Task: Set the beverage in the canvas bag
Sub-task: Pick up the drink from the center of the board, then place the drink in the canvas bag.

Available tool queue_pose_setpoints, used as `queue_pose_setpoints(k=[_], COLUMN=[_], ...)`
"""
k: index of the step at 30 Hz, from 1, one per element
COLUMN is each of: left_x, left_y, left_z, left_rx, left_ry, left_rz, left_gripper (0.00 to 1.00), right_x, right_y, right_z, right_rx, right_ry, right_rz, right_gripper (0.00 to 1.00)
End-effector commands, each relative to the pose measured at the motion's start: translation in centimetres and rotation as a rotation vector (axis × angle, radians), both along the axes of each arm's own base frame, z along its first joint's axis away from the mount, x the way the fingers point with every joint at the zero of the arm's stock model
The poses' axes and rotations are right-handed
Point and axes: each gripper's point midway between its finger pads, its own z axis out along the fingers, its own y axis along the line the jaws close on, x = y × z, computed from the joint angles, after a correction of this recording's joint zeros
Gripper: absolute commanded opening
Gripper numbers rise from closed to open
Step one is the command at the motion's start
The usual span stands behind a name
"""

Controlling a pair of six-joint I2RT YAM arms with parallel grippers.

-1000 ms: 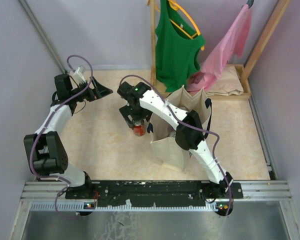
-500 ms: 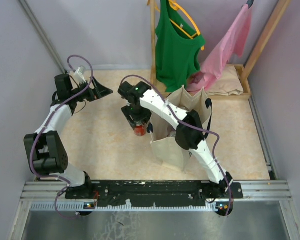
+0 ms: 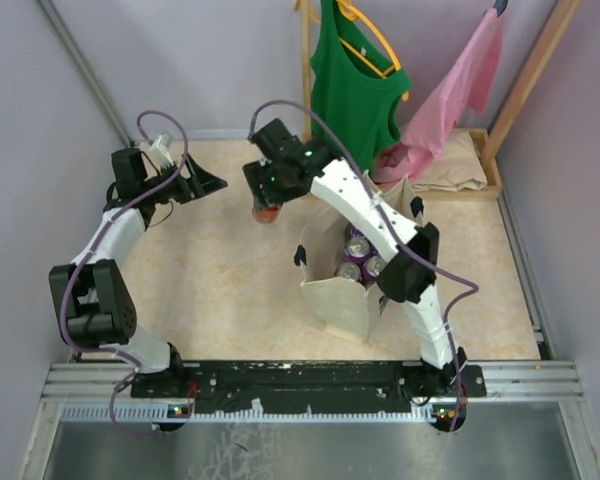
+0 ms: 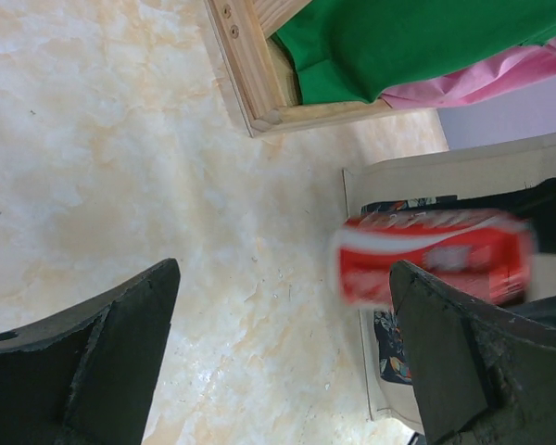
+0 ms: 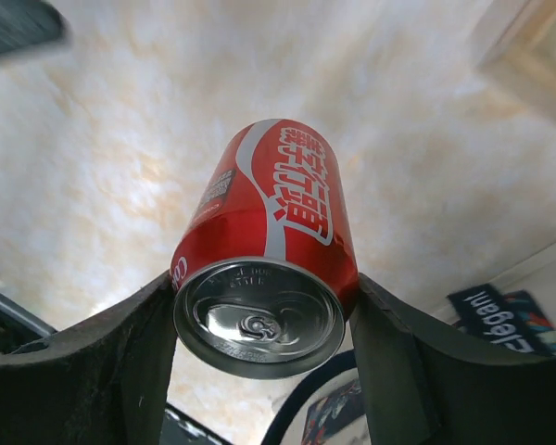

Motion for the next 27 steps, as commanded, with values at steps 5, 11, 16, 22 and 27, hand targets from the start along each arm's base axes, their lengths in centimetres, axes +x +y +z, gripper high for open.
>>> queue_pose_setpoints(k=[5, 11, 16, 22, 27], left_x=[0.4, 0.2, 0.2, 0.8, 1.3], left_y=[-1.6, -3.8, -5.2, -6.1, -6.7], left_z=[0.7, 0.7, 0.1, -0.2, -0.4], left_rx=[0.003, 0.017, 0.021, 0.02, 0.022], left_ry=[-0.026, -0.047, -0.037, -0.028, -0.024], left_rz=[-0.063, -0.132, -0.172, -0.195, -0.213], left_gripper=[1.0, 1.0, 1.0, 1.0, 1.0], right_x=[3.6, 3.1, -0.4, -4.4, -6.6], right_y=[-5.7, -13.1, -17.5, -19.2, -20.7], right_z=[20.7, 25.2, 25.5, 21.6, 18.0], right_rx=[0.441, 0.529, 0.482, 0.413, 0.313], right_ry=[-0.418, -0.483, -0.449, -0.309, -0.21], right_rz=[-0.192, -0.334, -0.388, -0.399, -0.415], right_gripper=[0.0, 0.0, 0.0, 0.0, 0.0])
